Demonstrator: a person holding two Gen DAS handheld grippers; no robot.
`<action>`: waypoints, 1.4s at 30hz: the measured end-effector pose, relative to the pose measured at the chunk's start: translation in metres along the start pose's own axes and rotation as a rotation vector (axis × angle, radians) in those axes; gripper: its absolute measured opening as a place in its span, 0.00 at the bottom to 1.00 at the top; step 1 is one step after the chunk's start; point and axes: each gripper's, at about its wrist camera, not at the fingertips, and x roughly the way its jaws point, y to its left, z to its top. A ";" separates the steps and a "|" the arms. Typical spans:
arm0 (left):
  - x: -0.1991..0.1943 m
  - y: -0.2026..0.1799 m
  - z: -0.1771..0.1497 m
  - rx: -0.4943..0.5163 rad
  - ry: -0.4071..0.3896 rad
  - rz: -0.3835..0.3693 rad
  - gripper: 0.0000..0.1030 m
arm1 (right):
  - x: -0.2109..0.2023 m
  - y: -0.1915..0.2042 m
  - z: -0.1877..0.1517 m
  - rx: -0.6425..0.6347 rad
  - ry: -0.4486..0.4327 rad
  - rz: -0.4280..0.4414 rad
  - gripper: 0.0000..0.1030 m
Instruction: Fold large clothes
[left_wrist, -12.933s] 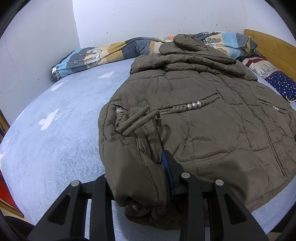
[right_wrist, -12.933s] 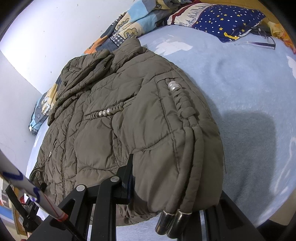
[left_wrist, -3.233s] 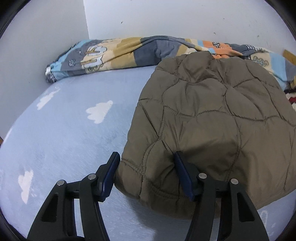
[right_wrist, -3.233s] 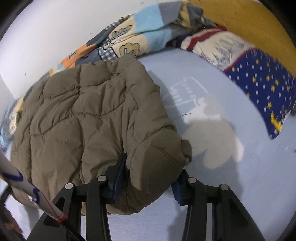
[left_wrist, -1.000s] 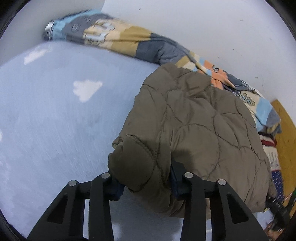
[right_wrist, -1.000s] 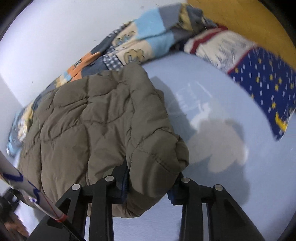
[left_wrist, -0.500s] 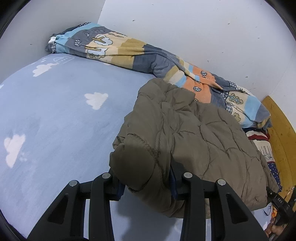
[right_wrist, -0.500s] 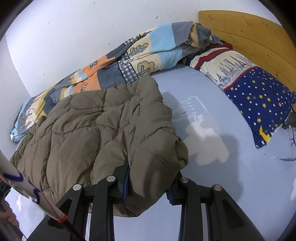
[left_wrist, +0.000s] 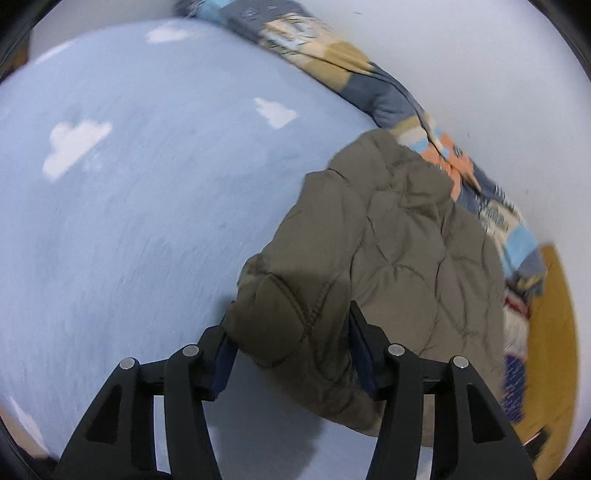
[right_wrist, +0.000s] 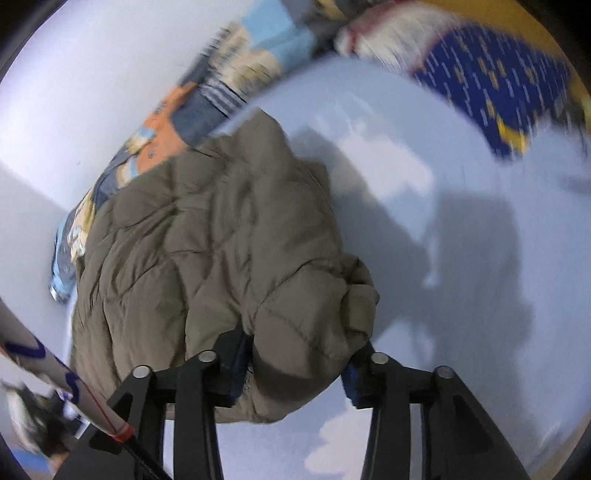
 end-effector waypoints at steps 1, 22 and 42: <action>-0.005 0.003 0.000 -0.022 0.000 -0.010 0.54 | -0.005 -0.008 -0.001 0.045 0.001 0.020 0.50; 0.020 -0.179 -0.083 0.779 -0.195 0.012 0.54 | -0.008 0.134 -0.040 -0.504 -0.263 0.008 0.63; 0.026 -0.178 -0.099 0.809 -0.266 0.127 0.56 | 0.031 0.124 -0.036 -0.467 -0.118 -0.026 0.65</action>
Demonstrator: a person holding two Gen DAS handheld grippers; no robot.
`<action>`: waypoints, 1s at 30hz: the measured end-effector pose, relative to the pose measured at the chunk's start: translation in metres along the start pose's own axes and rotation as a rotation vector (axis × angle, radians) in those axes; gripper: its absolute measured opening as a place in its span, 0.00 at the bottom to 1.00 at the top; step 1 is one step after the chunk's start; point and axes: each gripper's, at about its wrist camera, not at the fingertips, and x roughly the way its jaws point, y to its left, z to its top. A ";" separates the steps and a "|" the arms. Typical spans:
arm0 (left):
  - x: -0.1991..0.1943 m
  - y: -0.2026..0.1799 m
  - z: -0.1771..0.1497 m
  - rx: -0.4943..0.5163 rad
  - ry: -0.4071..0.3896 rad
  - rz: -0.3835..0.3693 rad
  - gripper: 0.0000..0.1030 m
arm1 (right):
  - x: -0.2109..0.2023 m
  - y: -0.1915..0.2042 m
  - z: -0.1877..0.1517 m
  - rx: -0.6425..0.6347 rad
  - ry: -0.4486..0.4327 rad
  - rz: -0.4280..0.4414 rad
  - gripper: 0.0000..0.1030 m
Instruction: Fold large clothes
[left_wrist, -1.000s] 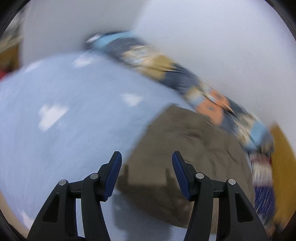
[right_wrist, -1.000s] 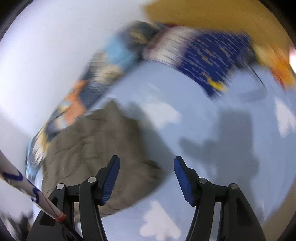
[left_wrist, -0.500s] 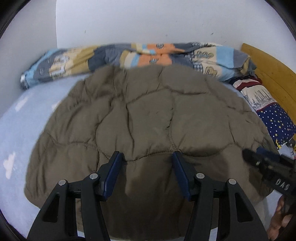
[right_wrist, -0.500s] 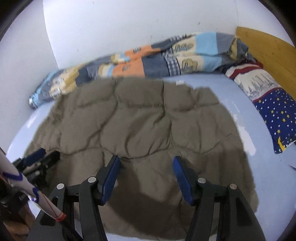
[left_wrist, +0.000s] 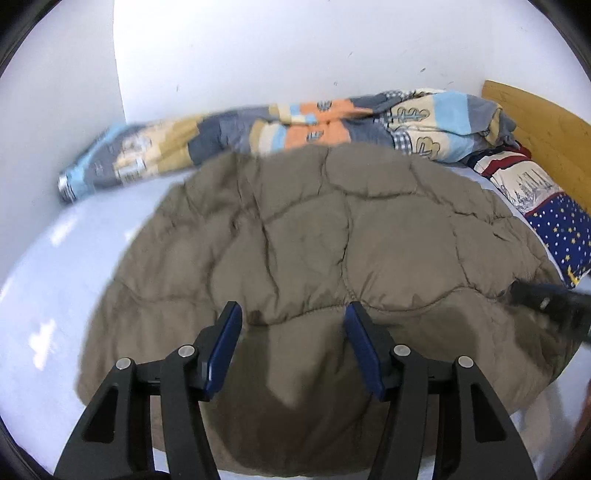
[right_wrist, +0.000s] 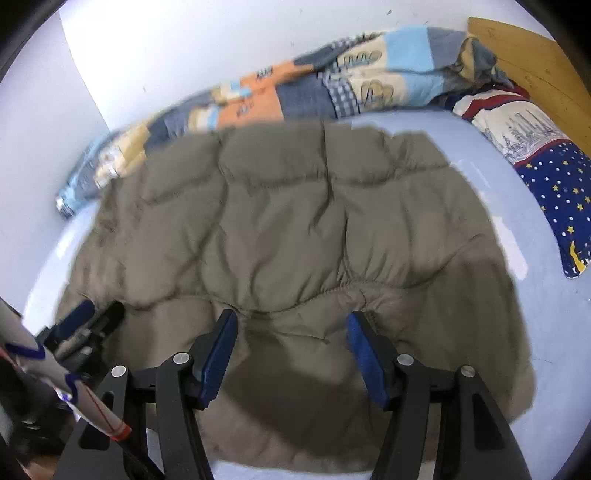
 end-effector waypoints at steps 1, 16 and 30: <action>-0.003 0.000 0.000 0.008 -0.012 0.010 0.56 | -0.007 -0.001 0.001 -0.002 -0.017 -0.021 0.65; -0.002 0.006 0.001 0.003 -0.022 0.029 0.56 | -0.003 -0.064 0.007 0.200 0.050 -0.154 0.65; -0.002 0.010 0.002 -0.001 -0.028 0.032 0.56 | 0.010 -0.049 0.001 0.130 0.073 -0.217 0.70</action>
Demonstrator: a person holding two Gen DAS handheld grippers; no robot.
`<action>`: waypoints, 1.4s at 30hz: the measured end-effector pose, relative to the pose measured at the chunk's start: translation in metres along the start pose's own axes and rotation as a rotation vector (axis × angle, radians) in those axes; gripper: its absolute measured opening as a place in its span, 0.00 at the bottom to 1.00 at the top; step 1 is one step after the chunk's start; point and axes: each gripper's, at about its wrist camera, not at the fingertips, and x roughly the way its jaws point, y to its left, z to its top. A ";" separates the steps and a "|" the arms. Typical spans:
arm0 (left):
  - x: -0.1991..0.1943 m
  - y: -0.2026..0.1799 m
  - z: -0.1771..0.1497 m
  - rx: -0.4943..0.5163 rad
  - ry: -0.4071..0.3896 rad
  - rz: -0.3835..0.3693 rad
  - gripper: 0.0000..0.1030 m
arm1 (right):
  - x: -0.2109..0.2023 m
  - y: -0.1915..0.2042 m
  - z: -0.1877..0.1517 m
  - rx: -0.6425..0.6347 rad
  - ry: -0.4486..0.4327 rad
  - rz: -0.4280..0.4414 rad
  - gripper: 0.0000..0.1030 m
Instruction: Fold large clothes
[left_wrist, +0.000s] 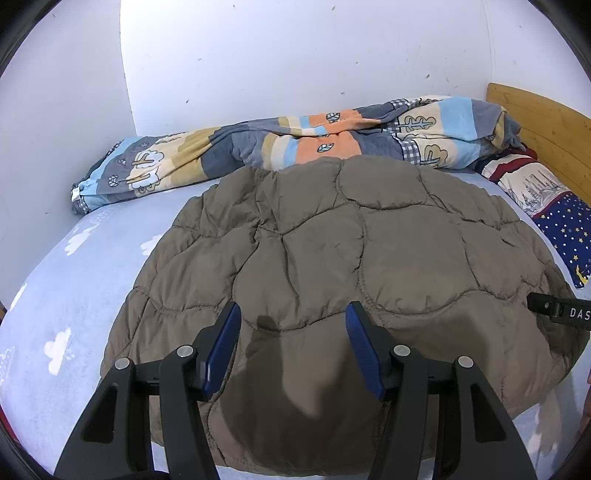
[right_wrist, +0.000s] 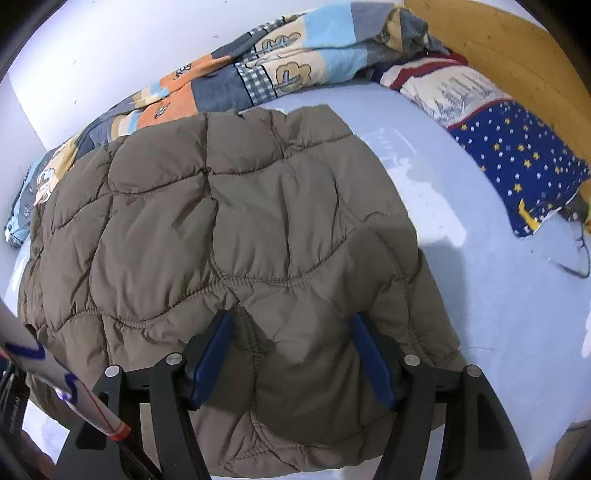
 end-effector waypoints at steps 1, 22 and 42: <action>0.000 0.000 0.000 0.001 -0.002 0.000 0.56 | -0.003 0.002 0.000 -0.009 -0.015 -0.007 0.70; -0.123 0.028 0.007 -0.031 -0.203 -0.028 0.57 | -0.158 0.053 -0.039 -0.176 -0.387 0.029 0.70; -0.345 0.084 -0.048 -0.065 -0.296 -0.048 0.90 | -0.392 0.060 -0.195 -0.209 -0.679 0.145 0.92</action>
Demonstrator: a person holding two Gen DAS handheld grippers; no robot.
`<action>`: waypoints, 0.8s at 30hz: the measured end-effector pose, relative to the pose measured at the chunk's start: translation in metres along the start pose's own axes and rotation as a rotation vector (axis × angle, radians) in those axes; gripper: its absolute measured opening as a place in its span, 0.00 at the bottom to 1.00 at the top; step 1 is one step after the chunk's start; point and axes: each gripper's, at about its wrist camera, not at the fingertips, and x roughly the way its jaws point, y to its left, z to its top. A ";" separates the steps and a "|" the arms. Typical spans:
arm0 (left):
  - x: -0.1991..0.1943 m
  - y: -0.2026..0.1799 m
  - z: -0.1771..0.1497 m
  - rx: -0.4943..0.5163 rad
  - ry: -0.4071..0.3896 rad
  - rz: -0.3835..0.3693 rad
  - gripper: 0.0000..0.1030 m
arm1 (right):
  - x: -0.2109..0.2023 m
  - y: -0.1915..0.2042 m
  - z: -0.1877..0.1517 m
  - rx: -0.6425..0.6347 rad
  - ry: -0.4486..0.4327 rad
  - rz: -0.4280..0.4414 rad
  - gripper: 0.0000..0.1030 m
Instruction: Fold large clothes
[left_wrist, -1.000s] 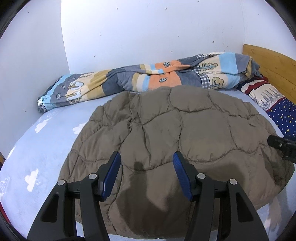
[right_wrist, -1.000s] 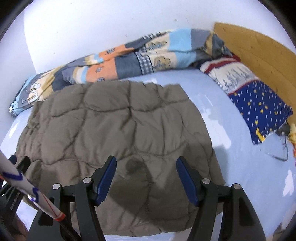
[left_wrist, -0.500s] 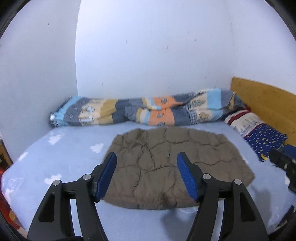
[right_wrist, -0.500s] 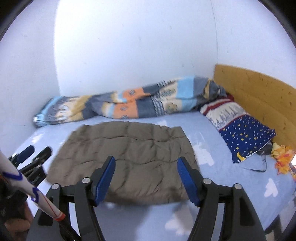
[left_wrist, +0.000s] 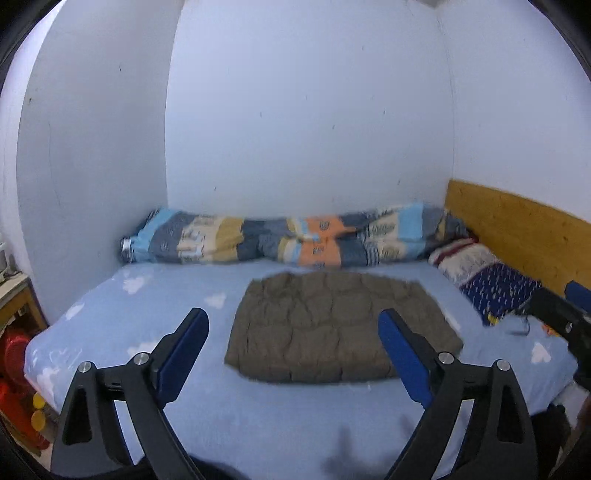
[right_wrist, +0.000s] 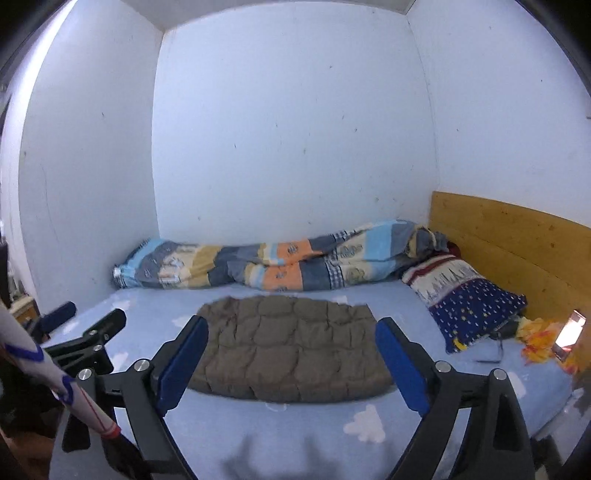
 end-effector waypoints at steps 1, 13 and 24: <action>0.001 -0.001 -0.003 0.007 0.024 0.033 0.90 | 0.001 0.002 -0.005 0.013 0.023 0.014 0.92; -0.012 0.019 -0.018 -0.010 0.007 0.135 0.90 | 0.005 0.025 -0.013 0.014 0.028 0.028 0.98; 0.042 0.011 -0.039 0.126 0.195 0.167 0.90 | 0.053 0.030 -0.036 0.023 0.160 0.047 0.98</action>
